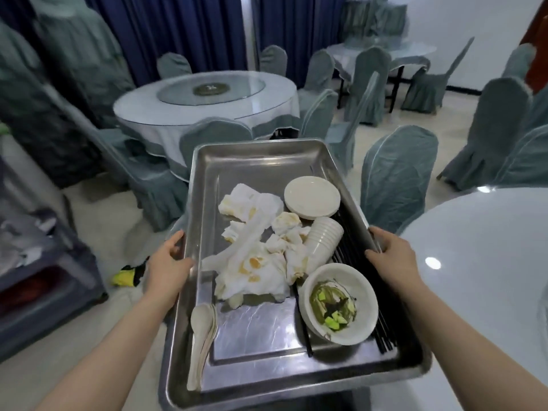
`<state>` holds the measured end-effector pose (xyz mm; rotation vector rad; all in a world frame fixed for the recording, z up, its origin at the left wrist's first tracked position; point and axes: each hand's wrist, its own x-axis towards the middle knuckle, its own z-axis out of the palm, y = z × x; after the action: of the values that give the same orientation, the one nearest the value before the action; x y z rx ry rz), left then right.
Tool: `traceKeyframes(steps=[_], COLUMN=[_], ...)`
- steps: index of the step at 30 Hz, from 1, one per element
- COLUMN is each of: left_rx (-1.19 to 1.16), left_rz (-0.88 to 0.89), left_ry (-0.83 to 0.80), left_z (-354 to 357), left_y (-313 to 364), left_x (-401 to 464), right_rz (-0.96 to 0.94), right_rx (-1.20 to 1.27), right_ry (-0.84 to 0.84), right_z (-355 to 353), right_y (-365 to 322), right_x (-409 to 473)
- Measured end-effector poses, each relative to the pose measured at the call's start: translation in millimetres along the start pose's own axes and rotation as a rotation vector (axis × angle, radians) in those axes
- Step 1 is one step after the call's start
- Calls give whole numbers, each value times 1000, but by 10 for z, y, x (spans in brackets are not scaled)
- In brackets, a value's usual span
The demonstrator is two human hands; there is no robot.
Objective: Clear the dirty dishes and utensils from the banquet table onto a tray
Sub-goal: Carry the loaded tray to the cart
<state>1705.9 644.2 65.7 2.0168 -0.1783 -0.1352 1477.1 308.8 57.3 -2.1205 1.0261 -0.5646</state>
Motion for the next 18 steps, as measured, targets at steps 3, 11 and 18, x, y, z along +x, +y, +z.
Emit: traceKeyframes(steps=[3,11,18], left_rx=[-19,-28,-56], left_rz=[6,-63,-147], left_ry=[107,322,489], left_z=[-704,-2842,-4337], left_y=[-75,-733,-1397], left_x=[150,342,438], right_rz=[-83,-228,-335], right_rx=[40,138,107], right_ry=[-43,-246,-385], right_z=[404,1954,3158], right_y=[-660,-2317,-3534], right_x=[-5,-483,-1021])
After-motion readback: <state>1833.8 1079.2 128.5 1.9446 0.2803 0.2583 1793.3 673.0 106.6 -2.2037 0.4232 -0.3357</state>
